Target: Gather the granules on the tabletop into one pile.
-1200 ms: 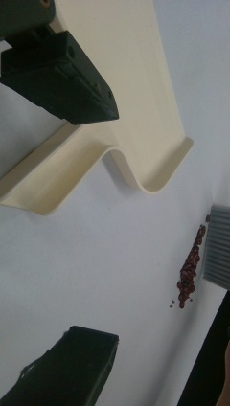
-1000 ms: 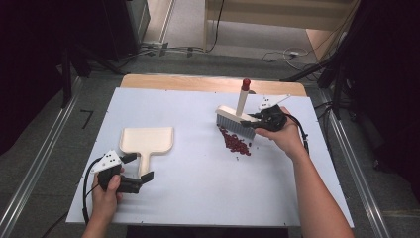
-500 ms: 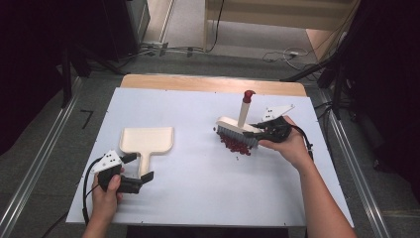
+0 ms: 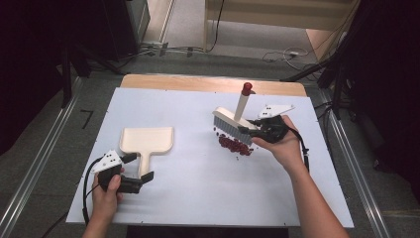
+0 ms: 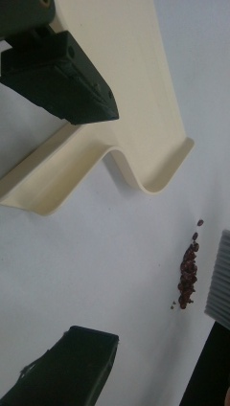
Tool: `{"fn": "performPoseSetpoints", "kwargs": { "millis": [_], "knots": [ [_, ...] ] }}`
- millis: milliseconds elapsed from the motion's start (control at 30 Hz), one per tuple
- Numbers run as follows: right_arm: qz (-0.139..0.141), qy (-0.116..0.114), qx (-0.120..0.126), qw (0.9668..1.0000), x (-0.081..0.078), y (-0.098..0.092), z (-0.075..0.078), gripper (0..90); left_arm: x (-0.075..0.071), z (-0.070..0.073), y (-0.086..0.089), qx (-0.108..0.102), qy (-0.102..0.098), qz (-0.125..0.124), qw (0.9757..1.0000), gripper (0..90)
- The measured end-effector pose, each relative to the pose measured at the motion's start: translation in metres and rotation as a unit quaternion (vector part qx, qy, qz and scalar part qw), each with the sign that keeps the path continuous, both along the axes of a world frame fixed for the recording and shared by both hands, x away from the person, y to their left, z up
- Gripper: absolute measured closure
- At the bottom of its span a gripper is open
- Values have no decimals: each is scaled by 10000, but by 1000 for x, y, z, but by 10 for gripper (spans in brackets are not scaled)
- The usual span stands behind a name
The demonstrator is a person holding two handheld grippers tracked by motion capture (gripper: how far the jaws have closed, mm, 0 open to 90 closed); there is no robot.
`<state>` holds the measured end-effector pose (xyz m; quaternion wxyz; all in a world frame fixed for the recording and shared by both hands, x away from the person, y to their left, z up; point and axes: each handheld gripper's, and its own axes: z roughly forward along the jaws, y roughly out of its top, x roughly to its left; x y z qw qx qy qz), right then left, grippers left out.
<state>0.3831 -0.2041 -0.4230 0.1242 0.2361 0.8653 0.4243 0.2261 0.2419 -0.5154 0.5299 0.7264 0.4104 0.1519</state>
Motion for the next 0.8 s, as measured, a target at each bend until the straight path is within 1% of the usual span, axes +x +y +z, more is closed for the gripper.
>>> {"fn": "performPoseSetpoints", "kwargs": {
  "millis": [33, 67, 100, 133, 167, 233, 267, 333, 400, 433, 467, 500, 567, 633, 667, 733, 800],
  "knots": [
    [-103, 83, 114, 9998, -4, 8, 0, 654, 0, 0, 0, -1, 0, 0, 10000, 0],
    [-196, 130, 166, 9996, -7, 14, 0, 654, 0, 0, 0, -1, 0, -1, 10000, 0],
    [-338, 234, 246, 9989, -11, 20, 0, 654, 0, 0, 0, -2, 4, 0, 10000, 0],
    [-506, 366, 343, 9975, -14, 28, -2, 654, 0, 0, 0, -4, 3, -1, 10000, 0],
    [-612, 458, 408, 9962, -16, 32, -4, 654, 0, 0, 0, -4, 2, -9, 10000, 0],
    [-919, 742, 510, 9917, -19, 43, -11, 654, 0, 0, 1, 7, -2, -22, 10000, 0],
    [-1053, 839, 549, 9894, -19, 46, -15, 654, 0, 0, 1, 0, 1, -22, 10000, 0],
    [-1250, 1060, 618, 9845, -19, 50, -22, 654, 0, 0, 1, -2, -3, -23, 10000, 0],
    [-1437, 1207, 640, 9801, -17, 52, -30, 654, 0, 0, 1, -20, -4, -27, 10000, 0],
    [-1556, 1283, 639, 9774, -17, 52, -34, 654, 0, 0, 1, -21, -4, -27, 10000, 0],
    [-1607, 1286, 682, 9762, -17, 50, -36, 654, 0, 0, 1, -26, -5, -32, 10000, 0],
    [-1703, 1306, 705, 9742, -16, 48, -37, 654, 0, 0, 1, -26, -3, -31, 10000, 0],
    [-1846, 1333, 719, 9711, -16, 42, -37, 654, 0, 0, 1, -26, -2, -32, 10000, 0],
    [-1959, 1309, 724, 9691, -16, 35, -37, 654, 0, 0, 1, -25, -2, -30, 10000, 0],
    [-1979, 1307, 726, 9688, -16, 32, -38, 654, 0, 0, 1, -19, -2, -28, 10000, 0],
    [-2093, 1324, 778, 9657, -16, 24, -38, 654, 0, 0, 1, -12, -2, -25, 10000, 0],
    [-2173, 1309, 789, 9641, -16, 16, -37, 654, 0, 0, 1, 0, -2, -19, 10000, 0]
  ]
}}
